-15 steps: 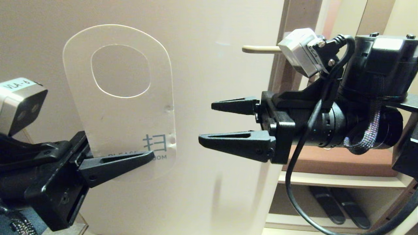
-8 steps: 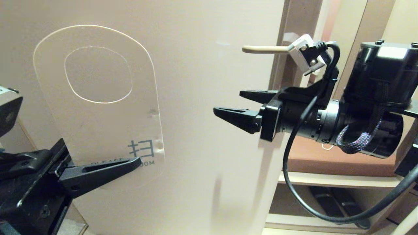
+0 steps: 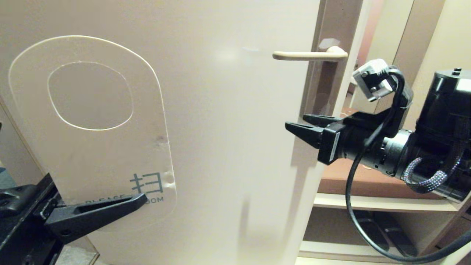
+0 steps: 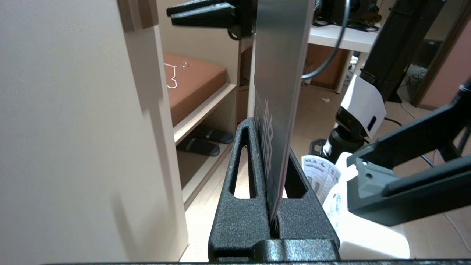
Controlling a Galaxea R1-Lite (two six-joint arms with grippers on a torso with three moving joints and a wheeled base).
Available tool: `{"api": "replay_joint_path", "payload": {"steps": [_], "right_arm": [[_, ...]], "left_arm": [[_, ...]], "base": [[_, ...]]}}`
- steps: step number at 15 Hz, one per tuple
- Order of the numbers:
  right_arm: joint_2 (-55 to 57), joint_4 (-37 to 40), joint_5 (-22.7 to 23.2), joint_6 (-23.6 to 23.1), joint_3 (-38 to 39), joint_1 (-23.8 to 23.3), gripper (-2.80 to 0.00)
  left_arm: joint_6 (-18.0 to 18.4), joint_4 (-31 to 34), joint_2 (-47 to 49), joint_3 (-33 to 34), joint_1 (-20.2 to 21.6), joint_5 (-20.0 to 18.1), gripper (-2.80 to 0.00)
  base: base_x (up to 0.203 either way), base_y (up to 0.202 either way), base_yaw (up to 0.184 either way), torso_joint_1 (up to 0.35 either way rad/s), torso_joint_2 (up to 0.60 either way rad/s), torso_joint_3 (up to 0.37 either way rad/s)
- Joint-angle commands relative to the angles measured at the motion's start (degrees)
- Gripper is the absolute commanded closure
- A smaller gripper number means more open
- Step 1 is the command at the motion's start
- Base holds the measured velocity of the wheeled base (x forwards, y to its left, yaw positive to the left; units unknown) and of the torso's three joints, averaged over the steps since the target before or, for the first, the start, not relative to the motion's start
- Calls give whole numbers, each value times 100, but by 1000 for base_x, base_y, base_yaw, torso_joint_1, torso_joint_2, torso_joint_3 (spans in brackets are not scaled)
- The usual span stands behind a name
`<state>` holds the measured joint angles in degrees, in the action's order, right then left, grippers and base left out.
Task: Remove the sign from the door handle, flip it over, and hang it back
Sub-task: Hang the sign back with the other side facing out
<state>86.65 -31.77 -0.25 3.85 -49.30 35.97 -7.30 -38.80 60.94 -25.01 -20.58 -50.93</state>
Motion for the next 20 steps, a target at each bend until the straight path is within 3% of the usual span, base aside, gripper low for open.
{"api": "replay_joint_path", "payload": {"steps": [1, 4, 8, 18, 20], "right_arm": [[-222, -22, -220, 1, 105, -222, 0], [-599, -22, -662, 28, 559, -566, 0], [-1363, -36, -778, 35, 1514, -1066, 0], [-3894, -16, -756, 20, 4030, -3691, 0], [-4248, -17, -477, 20, 4314, -3911, 0]], "left_arm": [[-6, -22, -165, 69, 1, -31, 0], [-12, -13, -401, 147, 1, -31, 0], [-17, 132, -696, 303, 1, -10, 0], [-8, 866, -1550, 671, 1, 44, 0], [-8, 866, -1550, 699, 1, 66, 0]], "base": [[0, 0, 0, 0, 0, 0], [0, 0, 0, 0, 0, 0], [0, 0, 0, 0, 0, 0], [0, 0, 0, 0, 0, 0], [0, 0, 0, 0, 0, 0]]}}
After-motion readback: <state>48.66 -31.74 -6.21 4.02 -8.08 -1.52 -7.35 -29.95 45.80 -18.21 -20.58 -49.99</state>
